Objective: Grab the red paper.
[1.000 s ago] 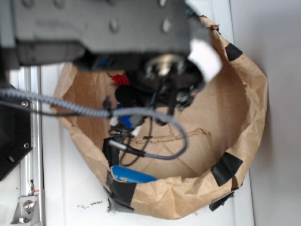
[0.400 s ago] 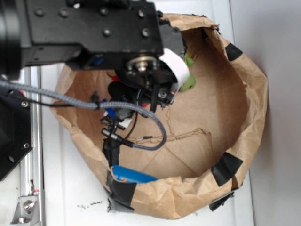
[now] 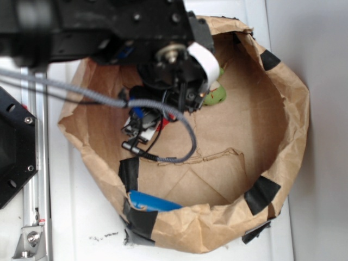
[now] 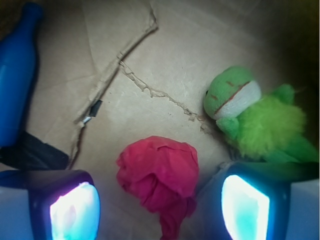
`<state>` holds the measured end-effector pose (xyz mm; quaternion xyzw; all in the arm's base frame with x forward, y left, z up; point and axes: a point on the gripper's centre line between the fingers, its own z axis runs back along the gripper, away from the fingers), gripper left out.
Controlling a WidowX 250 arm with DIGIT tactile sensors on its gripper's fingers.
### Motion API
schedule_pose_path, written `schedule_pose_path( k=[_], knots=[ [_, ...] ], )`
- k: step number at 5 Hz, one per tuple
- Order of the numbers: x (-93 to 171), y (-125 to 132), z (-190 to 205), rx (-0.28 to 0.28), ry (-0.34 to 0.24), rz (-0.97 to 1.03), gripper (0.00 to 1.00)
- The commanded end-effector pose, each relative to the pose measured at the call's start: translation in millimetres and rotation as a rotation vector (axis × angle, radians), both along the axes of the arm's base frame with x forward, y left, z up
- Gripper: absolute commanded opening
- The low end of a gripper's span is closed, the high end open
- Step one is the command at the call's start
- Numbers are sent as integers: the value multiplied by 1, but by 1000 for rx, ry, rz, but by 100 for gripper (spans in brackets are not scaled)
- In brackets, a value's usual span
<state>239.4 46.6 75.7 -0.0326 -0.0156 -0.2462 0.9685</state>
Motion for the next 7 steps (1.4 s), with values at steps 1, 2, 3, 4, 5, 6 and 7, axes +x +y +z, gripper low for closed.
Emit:
schedule_pose_path(
  k=[1, 2, 3, 4, 5, 6, 7],
  knots=[
    [-28, 2, -24, -14, -50, -48, 100],
    [-44, 0, -36, 19, -44, -41, 100],
    [-45, 0, -33, 16, -24, 5, 100],
    [-12, 13, -10, 9, -29, 72, 100],
    [36, 32, 29, -20, -20, 187, 100],
    [48, 27, 38, -9, -20, 134, 100],
    [48, 27, 38, -9, -20, 134, 100]
  ],
)
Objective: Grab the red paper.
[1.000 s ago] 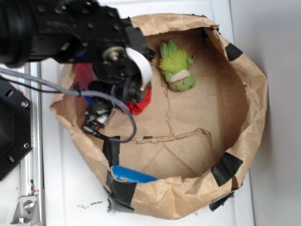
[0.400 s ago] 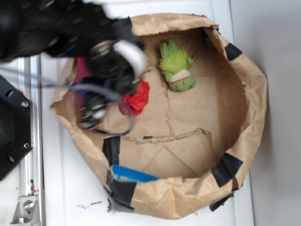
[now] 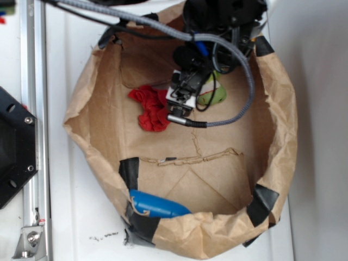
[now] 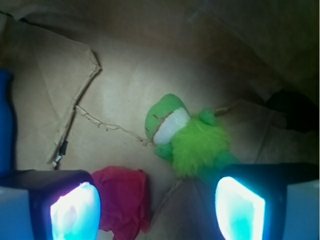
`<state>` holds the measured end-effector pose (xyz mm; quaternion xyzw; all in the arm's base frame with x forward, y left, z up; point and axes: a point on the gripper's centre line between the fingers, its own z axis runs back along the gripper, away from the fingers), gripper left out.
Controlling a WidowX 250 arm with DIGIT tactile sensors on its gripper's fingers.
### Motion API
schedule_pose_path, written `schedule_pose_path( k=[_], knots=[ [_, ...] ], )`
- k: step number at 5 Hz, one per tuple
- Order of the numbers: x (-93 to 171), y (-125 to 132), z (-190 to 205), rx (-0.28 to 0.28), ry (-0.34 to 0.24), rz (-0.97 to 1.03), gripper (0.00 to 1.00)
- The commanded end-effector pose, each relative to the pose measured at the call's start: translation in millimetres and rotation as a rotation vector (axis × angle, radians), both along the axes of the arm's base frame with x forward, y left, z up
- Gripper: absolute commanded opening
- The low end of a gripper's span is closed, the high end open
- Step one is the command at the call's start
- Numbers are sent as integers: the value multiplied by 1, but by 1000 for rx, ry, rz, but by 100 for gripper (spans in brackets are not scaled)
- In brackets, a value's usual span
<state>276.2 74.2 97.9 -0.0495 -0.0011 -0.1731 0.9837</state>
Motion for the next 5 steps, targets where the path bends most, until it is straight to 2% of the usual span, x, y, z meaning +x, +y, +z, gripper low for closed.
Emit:
schedule_pose_path(
  k=[1, 3, 4, 5],
  knots=[
    [11, 0, 15, 22, -60, -13, 100],
    [11, 0, 15, 22, -60, -13, 100],
    [6, -6, -1, 10, -67, 22, 100],
    [-3, -21, -20, 42, -68, 41, 100]
  ],
)
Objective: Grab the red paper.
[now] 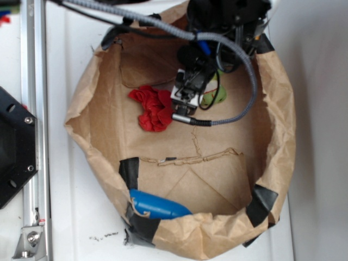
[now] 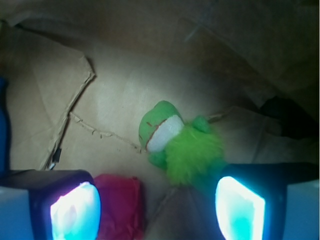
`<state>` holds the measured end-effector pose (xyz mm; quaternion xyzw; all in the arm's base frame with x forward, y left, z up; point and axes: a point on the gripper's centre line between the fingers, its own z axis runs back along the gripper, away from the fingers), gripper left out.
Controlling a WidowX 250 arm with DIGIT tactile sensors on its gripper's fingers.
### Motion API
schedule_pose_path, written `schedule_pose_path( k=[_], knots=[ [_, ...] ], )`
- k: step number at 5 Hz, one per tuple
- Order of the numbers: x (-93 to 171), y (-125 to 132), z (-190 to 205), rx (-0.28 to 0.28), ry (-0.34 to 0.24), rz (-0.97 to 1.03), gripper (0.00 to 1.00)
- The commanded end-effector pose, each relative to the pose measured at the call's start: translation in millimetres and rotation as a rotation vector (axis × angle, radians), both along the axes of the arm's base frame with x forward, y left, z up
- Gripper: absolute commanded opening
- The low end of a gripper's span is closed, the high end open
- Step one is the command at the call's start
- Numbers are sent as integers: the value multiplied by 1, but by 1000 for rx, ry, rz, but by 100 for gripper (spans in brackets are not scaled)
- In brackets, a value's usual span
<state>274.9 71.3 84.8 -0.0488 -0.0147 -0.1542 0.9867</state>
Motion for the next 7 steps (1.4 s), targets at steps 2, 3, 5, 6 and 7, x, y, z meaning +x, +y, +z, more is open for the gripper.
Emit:
schedule_pose_path(
  k=[2, 3, 5, 6, 7],
  knots=[
    [-28, -44, -11, 47, -54, -1, 100],
    [-39, -44, -4, 53, -66, 21, 100],
    [-47, -42, -13, 56, -54, 37, 100],
    [-41, -38, -17, 67, -49, 55, 100],
    [-33, -30, -20, 78, -51, 85, 100]
  ],
)
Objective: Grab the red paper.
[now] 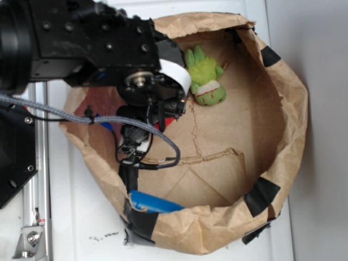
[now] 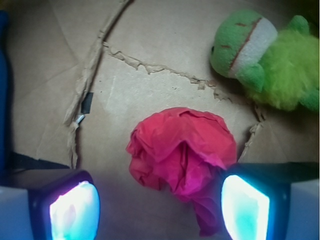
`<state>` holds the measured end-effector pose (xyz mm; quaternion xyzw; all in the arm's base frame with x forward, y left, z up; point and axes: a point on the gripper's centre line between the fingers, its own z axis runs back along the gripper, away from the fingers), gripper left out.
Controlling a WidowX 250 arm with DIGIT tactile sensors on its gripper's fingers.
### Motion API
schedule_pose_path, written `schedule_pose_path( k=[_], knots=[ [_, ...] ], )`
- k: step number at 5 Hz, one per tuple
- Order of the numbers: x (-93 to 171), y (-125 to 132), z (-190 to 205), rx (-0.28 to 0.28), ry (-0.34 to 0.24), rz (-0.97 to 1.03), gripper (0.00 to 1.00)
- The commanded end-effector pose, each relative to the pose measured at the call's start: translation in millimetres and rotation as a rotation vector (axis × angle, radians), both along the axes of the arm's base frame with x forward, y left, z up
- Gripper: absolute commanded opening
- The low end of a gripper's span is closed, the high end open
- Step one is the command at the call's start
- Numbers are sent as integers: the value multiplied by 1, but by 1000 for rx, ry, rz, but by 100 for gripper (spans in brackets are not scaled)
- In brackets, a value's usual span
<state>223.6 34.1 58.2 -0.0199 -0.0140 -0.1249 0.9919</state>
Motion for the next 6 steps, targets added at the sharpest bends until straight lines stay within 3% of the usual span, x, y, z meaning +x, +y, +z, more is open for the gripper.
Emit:
schedule_pose_path(
  k=[1, 6],
  knots=[
    [23, 14, 3, 44, -53, 31, 100],
    [34, 13, -21, 66, -13, 14, 100]
  ],
)
